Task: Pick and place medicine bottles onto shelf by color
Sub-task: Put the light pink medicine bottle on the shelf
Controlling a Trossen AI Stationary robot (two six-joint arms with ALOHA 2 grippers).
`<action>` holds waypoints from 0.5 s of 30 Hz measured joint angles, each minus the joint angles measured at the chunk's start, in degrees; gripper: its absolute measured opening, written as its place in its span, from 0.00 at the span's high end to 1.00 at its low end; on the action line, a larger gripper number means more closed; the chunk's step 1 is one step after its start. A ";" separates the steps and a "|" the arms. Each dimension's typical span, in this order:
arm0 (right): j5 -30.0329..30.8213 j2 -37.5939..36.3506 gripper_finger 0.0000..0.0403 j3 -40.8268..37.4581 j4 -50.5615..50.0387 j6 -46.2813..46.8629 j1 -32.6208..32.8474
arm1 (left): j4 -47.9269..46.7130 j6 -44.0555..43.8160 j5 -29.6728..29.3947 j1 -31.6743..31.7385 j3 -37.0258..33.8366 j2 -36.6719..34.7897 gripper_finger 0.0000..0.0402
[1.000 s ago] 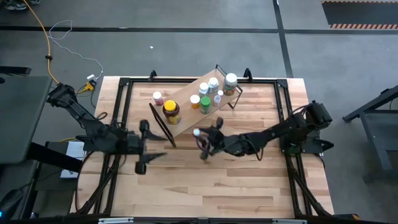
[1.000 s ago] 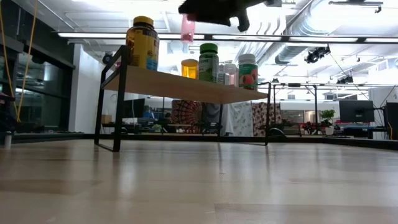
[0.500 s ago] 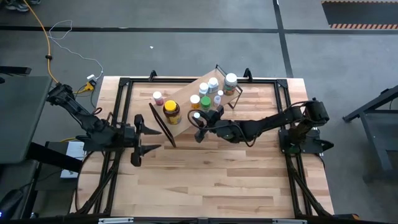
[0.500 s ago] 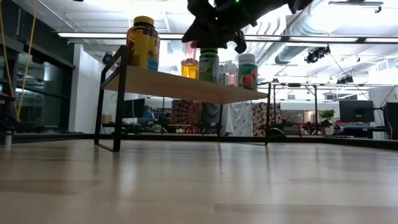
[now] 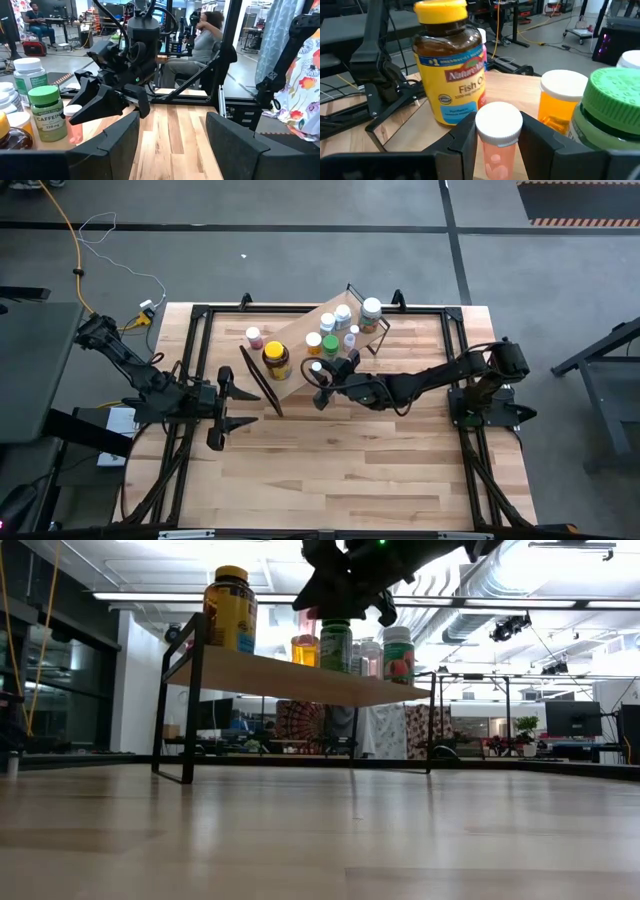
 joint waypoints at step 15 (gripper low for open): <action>-0.38 1.49 0.71 -0.07 -1.61 3.51 -2.17 | -0.09 0.02 -0.13 0.00 0.07 0.02 0.46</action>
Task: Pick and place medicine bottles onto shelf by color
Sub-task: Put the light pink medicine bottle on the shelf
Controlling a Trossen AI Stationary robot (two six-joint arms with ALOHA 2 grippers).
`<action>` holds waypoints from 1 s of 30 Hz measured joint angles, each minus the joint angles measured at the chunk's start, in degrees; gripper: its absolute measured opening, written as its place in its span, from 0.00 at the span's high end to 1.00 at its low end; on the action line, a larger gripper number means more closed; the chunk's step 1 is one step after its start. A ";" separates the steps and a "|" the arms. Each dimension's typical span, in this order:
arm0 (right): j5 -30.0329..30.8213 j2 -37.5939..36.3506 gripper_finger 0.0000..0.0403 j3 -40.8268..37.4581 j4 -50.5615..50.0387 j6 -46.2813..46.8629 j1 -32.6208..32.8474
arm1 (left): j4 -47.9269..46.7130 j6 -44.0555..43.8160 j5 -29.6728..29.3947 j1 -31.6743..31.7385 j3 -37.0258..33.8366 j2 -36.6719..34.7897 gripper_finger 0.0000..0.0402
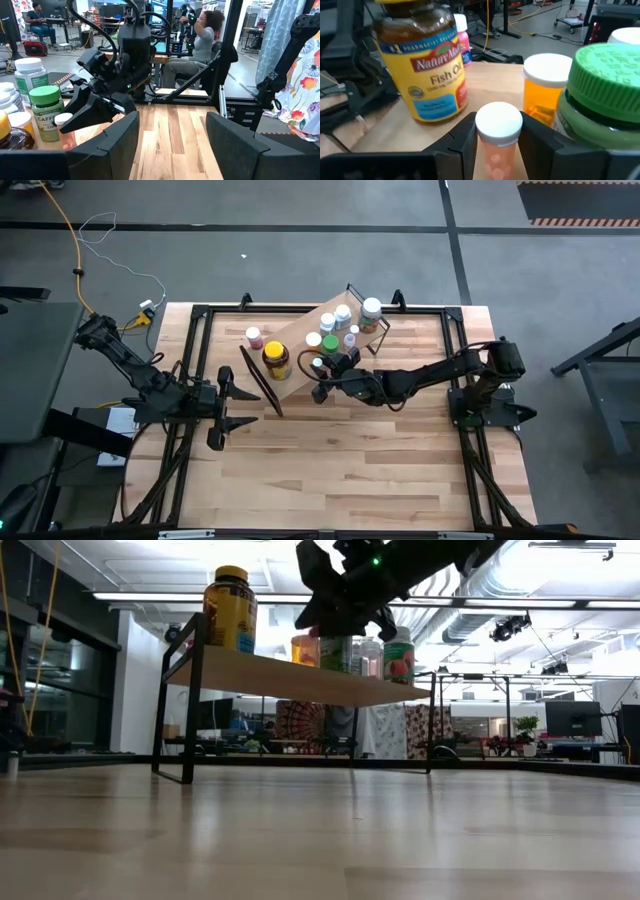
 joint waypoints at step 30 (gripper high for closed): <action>-1.11 2.69 0.72 0.11 3.63 -1.01 -2.03 | 0.04 0.02 -0.46 0.00 0.02 0.00 0.46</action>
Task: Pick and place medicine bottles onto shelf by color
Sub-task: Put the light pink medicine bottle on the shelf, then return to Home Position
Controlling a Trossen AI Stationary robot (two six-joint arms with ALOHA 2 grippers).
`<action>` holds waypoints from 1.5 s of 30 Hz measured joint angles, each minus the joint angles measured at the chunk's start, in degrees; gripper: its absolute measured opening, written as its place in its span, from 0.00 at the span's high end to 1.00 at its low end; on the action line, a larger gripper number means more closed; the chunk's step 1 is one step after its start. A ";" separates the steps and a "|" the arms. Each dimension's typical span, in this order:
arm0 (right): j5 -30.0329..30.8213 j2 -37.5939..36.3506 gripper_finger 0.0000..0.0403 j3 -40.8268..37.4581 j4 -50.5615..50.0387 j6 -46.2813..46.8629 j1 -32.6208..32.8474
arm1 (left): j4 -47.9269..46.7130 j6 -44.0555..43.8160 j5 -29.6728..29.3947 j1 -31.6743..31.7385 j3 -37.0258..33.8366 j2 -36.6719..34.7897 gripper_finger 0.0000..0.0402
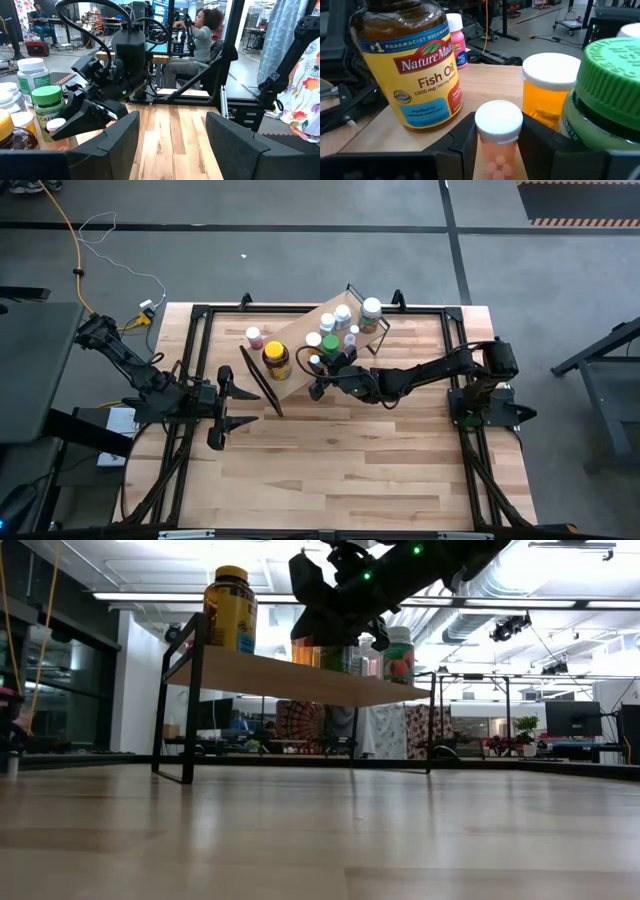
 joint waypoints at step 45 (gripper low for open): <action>-2.99 -17.12 0.29 -0.11 -34.06 2.74 13.55 | -7.44 6.07 6.65 17.49 0.01 -3.34 0.51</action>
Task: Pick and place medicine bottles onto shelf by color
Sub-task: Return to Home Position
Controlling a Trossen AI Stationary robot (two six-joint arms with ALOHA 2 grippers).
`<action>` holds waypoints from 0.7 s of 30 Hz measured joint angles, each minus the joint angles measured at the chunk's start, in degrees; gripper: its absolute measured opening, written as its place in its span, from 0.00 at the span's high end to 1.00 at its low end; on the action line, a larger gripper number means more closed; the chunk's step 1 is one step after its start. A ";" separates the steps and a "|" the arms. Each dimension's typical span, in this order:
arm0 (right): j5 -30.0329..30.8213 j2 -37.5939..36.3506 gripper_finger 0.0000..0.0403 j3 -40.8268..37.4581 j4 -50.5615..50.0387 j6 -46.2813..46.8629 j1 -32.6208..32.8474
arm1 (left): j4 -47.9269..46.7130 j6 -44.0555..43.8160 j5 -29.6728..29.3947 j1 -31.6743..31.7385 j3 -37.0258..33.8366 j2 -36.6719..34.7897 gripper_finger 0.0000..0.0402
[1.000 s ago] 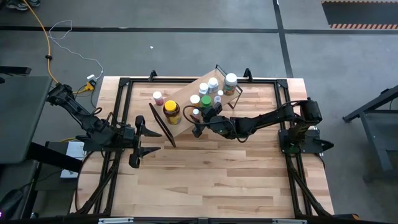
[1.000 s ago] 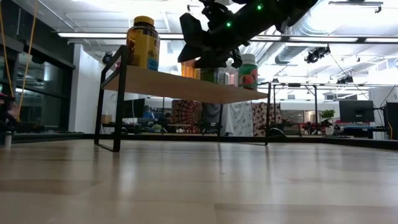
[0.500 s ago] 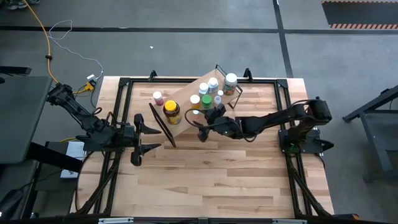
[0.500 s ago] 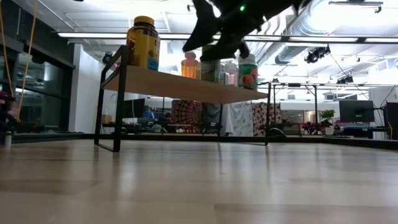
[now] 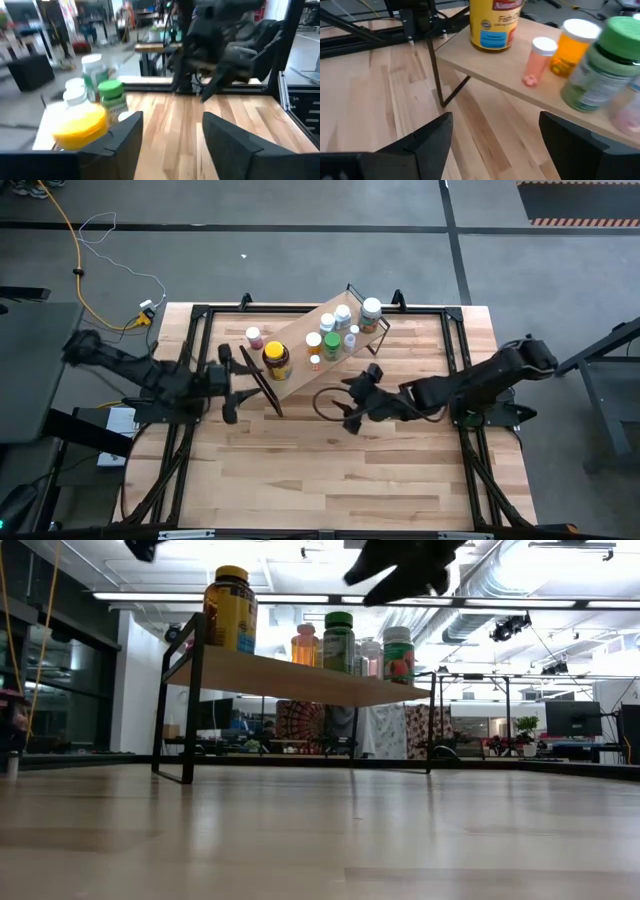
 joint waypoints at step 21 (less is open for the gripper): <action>7.80 -13.58 0.42 -8.18 -35.61 29.64 7.78 | 11.92 -5.38 14.04 19.53 -22.95 -12.99 1.00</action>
